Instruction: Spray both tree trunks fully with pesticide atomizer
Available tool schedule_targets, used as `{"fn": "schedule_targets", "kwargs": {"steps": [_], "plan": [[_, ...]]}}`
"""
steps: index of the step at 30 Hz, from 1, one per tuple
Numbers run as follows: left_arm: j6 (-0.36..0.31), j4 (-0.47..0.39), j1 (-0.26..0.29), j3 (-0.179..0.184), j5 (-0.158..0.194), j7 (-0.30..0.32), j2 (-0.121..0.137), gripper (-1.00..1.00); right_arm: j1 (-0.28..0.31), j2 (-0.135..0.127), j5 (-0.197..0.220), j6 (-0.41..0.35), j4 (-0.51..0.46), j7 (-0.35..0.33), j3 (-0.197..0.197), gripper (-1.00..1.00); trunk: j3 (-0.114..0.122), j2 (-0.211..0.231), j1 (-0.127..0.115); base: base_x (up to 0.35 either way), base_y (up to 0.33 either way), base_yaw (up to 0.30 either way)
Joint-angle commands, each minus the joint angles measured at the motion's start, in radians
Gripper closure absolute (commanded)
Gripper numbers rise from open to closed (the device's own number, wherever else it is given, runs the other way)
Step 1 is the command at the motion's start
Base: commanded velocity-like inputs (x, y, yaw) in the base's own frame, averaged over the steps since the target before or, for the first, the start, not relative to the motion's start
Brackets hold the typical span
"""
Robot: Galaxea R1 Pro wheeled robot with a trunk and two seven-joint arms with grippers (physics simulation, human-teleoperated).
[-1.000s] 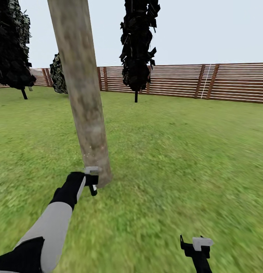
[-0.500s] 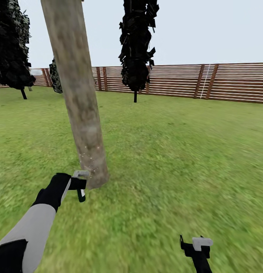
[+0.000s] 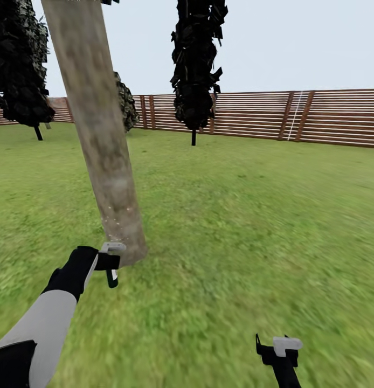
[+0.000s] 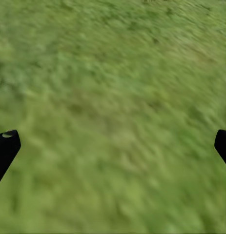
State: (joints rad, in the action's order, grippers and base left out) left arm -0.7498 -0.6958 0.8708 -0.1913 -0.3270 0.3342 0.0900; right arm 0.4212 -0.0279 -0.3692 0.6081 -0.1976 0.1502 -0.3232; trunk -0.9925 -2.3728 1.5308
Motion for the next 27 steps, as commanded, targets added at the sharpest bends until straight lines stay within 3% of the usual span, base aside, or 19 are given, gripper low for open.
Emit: {"fn": "schedule_targets", "kwargs": {"steps": [1,11,15,17,18,19,24,27], "plan": [[-0.003,-0.001,0.000,-0.004,-0.009,0.006,0.000,1.00,0.001,0.000,-0.011,0.002,0.001,0.006,-0.004,-1.00,-0.001,0.000,0.000,0.000,-0.273,0.257],[0.004,0.005,-0.016,-0.076,-0.007,-0.040,-0.008,1.00,0.001,-0.001,-0.011,0.002,0.001,0.006,-0.004,-1.00,-0.001,0.000,0.000,0.041,-0.272,0.230],[0.009,0.057,-0.016,-0.082,-0.008,-0.042,-0.010,1.00,0.001,-0.002,-0.011,0.002,0.001,0.006,-0.004,-1.00,-0.001,0.000,0.000,0.220,-0.205,0.015],[0.035,0.126,-0.014,-0.081,-0.007,-0.105,-0.011,1.00,0.001,-0.001,-0.011,0.002,0.001,0.006,-0.004,-1.00,-0.001,0.000,0.000,0.273,-0.164,0.001],[0.095,0.165,-0.010,-0.083,0.006,-0.183,-0.011,1.00,0.001,0.000,-0.011,0.002,0.001,0.006,-0.004,-1.00,-0.001,0.000,0.000,0.280,-0.151,0.000],[0.107,0.169,-0.010,-0.084,0.015,-0.197,-0.011,1.00,0.001,0.000,-0.011,0.002,0.001,0.006,-0.004,-1.00,-0.001,0.000,0.000,0.281,-0.150,0.000],[0.139,0.163,-0.010,-0.095,0.092,-0.226,-0.003,1.00,0.001,-0.001,-0.011,0.002,0.000,0.006,-0.004,-1.00,-0.001,0.000,0.000,0.197,-0.199,0.001],[0.197,0.165,-0.017,-0.141,0.095,-0.225,-0.006,1.00,0.001,-0.001,-0.011,0.002,0.000,0.006,-0.004,-1.00,-0.001,0.000,0.000,-0.024,-0.275,0.169]]}}
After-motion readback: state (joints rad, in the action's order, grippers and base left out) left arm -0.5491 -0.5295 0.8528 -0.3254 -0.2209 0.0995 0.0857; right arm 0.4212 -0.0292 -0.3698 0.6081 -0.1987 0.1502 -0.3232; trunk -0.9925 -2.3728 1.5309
